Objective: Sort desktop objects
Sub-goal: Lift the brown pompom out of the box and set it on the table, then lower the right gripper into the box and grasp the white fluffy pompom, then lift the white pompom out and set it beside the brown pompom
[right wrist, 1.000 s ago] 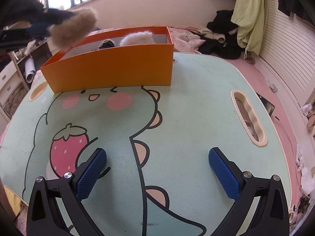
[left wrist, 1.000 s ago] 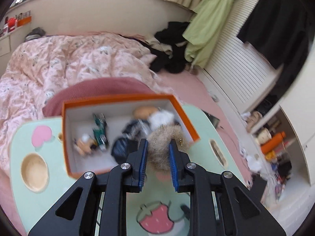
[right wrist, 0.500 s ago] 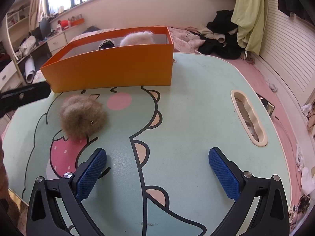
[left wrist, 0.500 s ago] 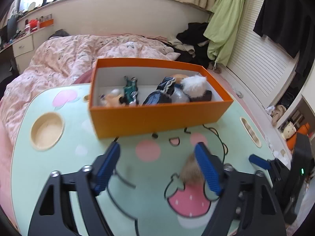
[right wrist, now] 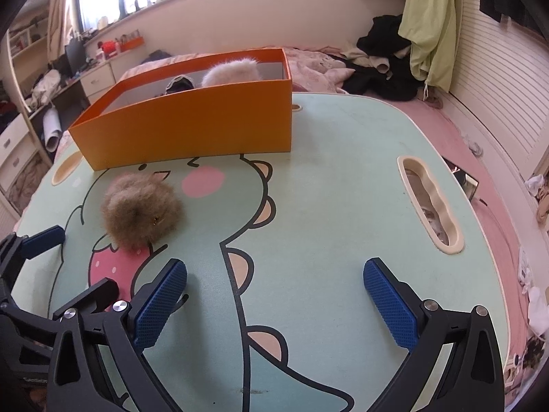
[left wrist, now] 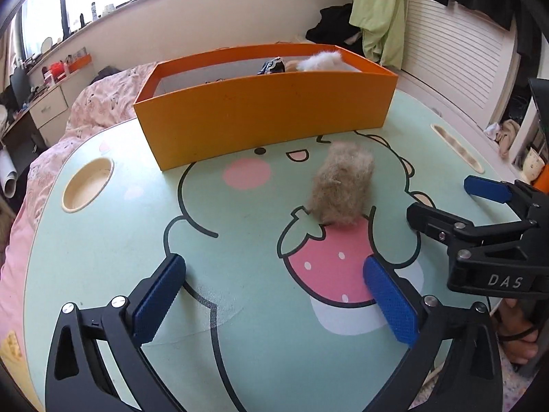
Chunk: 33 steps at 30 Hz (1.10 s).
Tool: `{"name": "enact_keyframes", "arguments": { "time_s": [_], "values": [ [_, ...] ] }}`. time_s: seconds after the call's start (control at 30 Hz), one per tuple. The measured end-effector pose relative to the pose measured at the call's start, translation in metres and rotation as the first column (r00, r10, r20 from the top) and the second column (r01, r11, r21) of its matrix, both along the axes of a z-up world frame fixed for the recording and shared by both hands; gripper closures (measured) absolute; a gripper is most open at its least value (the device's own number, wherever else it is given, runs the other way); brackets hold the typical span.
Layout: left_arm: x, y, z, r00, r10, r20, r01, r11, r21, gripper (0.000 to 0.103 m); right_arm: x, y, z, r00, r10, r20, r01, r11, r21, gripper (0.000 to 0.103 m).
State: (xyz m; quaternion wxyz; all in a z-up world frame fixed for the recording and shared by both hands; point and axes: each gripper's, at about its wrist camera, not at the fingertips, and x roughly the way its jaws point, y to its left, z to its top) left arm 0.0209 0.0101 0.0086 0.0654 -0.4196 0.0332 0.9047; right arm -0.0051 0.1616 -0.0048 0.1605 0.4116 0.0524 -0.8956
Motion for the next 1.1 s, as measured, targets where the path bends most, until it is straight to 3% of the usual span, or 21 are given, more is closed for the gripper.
{"name": "enact_keyframes", "arguments": {
  "time_s": [0.07,0.2,0.3,0.4,0.67,0.73,0.8,0.9,1.1],
  "values": [
    [0.0,-0.001,0.0,1.0,0.001,-0.001,-0.001,1.0,0.004,0.0,-0.002,0.003,0.007,1.0,0.008,-0.005,-0.008,0.999,-0.034,0.003],
    [0.0,-0.001,0.0,1.0,0.002,-0.002,-0.002,1.0,0.003,0.0,-0.017,0.003,0.045,0.999,0.023,-0.041,-0.027,0.995,-0.093,0.021],
    [0.0,0.0,0.0,1.0,0.002,-0.002,-0.002,1.0,0.003,0.0,-0.043,-0.011,0.081,0.995,0.063,-0.073,-0.073,0.987,-0.144,0.025],
    [0.0,0.0,0.0,1.0,0.002,-0.002,-0.002,1.0,0.003,0.0,-0.078,-0.042,0.101,0.993,0.101,-0.068,-0.109,0.986,-0.128,0.026],
    [0.0,0.0,0.0,1.0,0.0,-0.003,0.0,1.0,0.005,0.0,-0.15,-0.107,0.069,0.999,0.048,0.004,-0.048,0.996,0.079,0.033],
    [0.0,0.001,0.0,1.0,0.0,-0.003,0.0,1.0,0.004,0.0,-0.158,-0.109,0.056,0.998,0.036,0.051,-0.04,0.994,0.098,0.052],
    [-0.001,0.002,0.0,1.0,-0.001,-0.004,0.001,1.0,0.002,0.0,-0.156,-0.11,0.053,0.999,0.037,0.039,-0.041,0.993,0.114,0.062],
    [-0.002,0.002,0.0,1.0,-0.001,-0.004,0.001,1.0,0.006,0.0,-0.152,-0.101,0.057,0.997,0.053,0.047,-0.056,0.997,0.057,0.063],
    [-0.002,0.002,0.001,1.0,-0.001,-0.005,0.001,1.0,0.006,0.0,-0.109,-0.065,0.098,0.995,0.069,-0.066,-0.075,0.993,-0.095,0.063]
  ]
}}
